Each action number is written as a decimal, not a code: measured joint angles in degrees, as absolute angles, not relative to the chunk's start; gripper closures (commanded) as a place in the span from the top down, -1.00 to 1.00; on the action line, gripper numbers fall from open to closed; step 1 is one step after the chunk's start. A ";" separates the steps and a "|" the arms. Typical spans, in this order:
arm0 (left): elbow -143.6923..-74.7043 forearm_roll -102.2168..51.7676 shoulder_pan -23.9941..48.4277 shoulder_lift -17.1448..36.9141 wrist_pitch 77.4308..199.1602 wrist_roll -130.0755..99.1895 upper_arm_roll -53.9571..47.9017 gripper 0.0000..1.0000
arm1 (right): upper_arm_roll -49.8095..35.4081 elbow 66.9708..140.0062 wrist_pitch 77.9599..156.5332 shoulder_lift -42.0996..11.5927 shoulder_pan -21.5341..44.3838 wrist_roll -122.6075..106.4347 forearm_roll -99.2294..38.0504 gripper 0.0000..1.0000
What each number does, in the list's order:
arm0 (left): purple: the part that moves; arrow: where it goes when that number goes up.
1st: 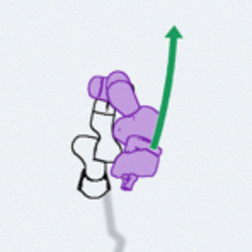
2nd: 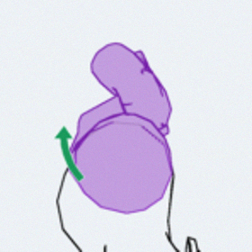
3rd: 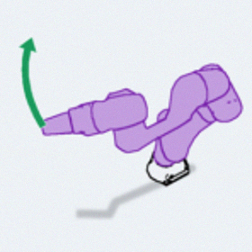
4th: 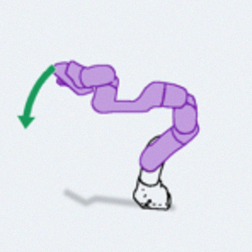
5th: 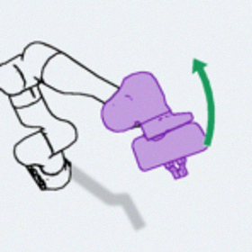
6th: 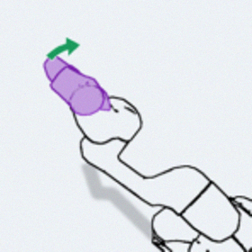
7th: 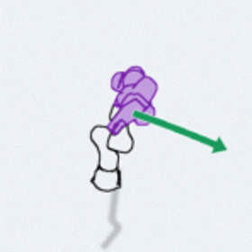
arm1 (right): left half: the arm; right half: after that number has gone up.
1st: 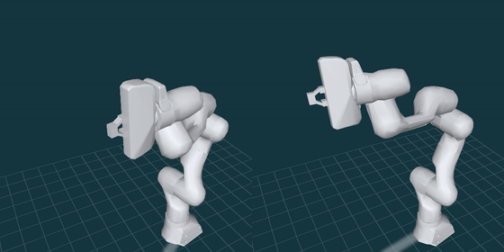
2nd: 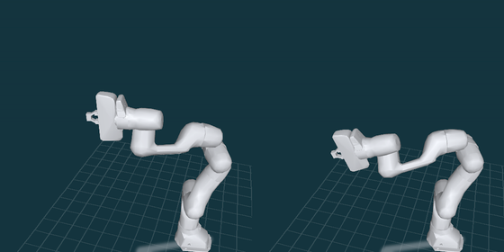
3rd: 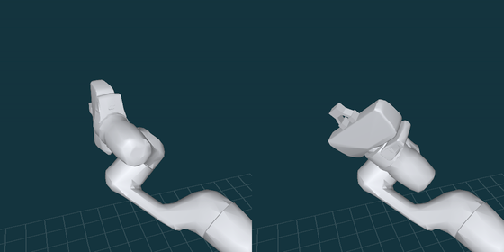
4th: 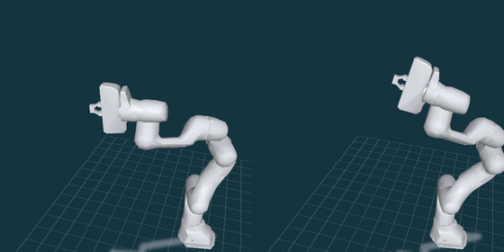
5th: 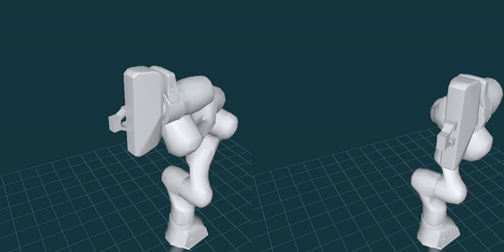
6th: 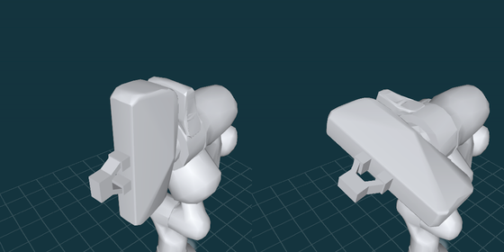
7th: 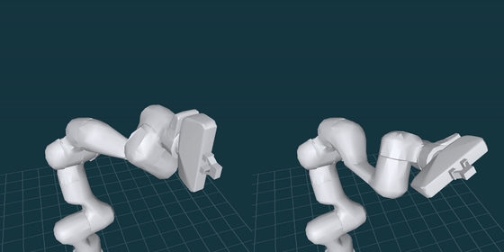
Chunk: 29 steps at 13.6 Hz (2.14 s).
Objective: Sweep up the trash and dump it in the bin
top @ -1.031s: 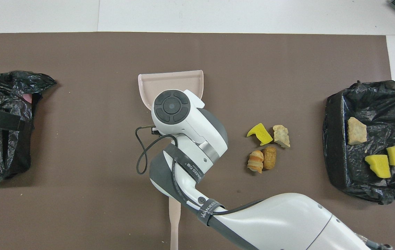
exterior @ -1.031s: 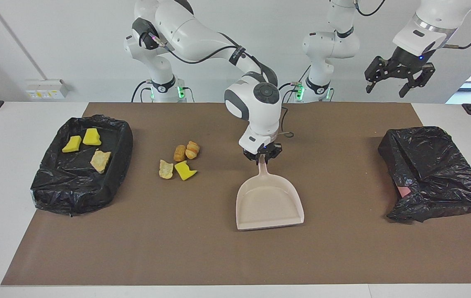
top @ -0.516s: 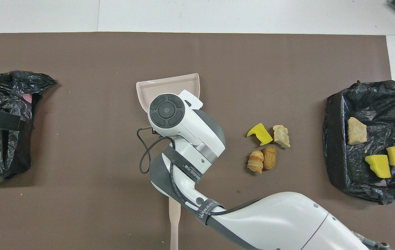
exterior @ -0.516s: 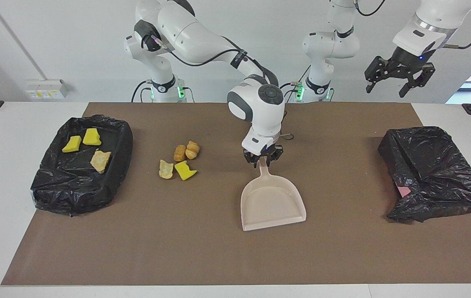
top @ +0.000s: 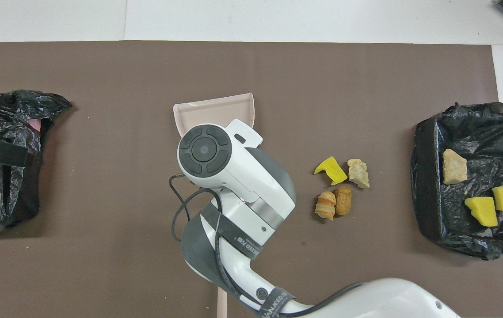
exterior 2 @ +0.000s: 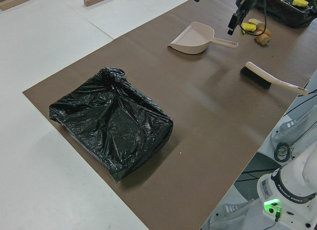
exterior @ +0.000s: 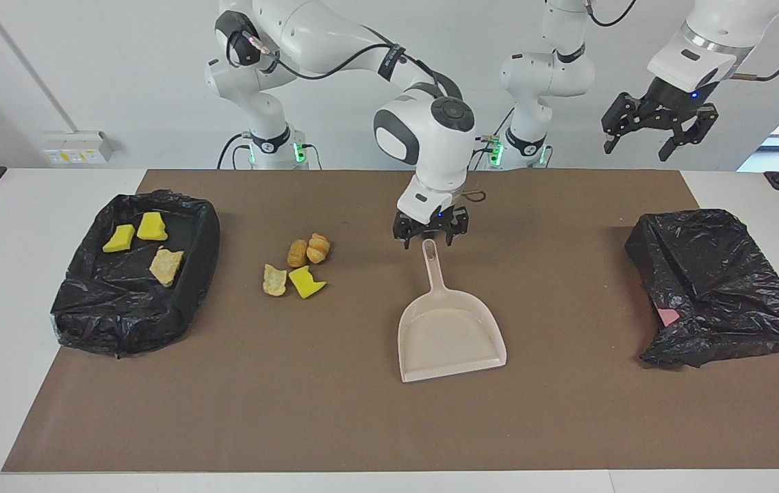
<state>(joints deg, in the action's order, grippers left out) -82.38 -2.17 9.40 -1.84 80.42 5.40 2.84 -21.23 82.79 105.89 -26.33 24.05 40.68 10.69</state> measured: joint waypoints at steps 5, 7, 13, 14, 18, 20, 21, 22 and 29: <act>-86.34 -2.17 11.62 -1.59 87.58 4.64 2.06 1.00 | -21.46 100.34 105.65 -11.47 26.90 40.71 1.36 1.00; -89.33 -2.17 14.85 -1.04 92.13 0.69 1.88 1.00 | -21.50 107.51 107.29 -6.47 29.87 41.22 -2.73 1.00; -96.23 -1.52 23.68 2.44 105.53 -11.60 1.63 1.00 | -21.61 128.84 123.12 3.58 40.13 47.36 -9.76 1.00; -96.59 -1.26 25.11 3.85 107.49 -13.75 1.61 1.00 | -21.61 130.53 124.75 3.51 41.00 48.22 -9.79 1.00; -98.57 0.00 31.61 10.21 114.86 -21.60 1.52 1.00 | -20.93 132.96 130.29 1.90 40.40 48.33 -9.86 1.00; -100.29 1.27 35.00 13.54 119.62 -25.83 1.50 1.00 | -20.73 132.95 133.31 0.36 39.82 48.33 -9.86 1.00; -101.56 1.34 36.36 14.53 120.86 -26.90 1.50 1.00 | -20.72 132.94 134.09 -0.22 39.85 48.33 -9.86 1.00; -103.32 1.38 37.58 15.01 122.64 -27.85 1.50 1.00 | -20.74 132.94 134.21 -0.56 40.00 48.33 -9.86 1.00; -109.94 1.48 39.25 15.07 131.03 -28.99 2.29 0.98 | -21.07 133.06 134.16 -0.76 41.53 48.33 -9.88 -0.68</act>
<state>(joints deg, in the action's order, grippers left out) -109.94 1.48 39.25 15.07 131.03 -28.99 2.29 -21.07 133.06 134.16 -0.76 41.53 48.33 -9.88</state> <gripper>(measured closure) 0.000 0.128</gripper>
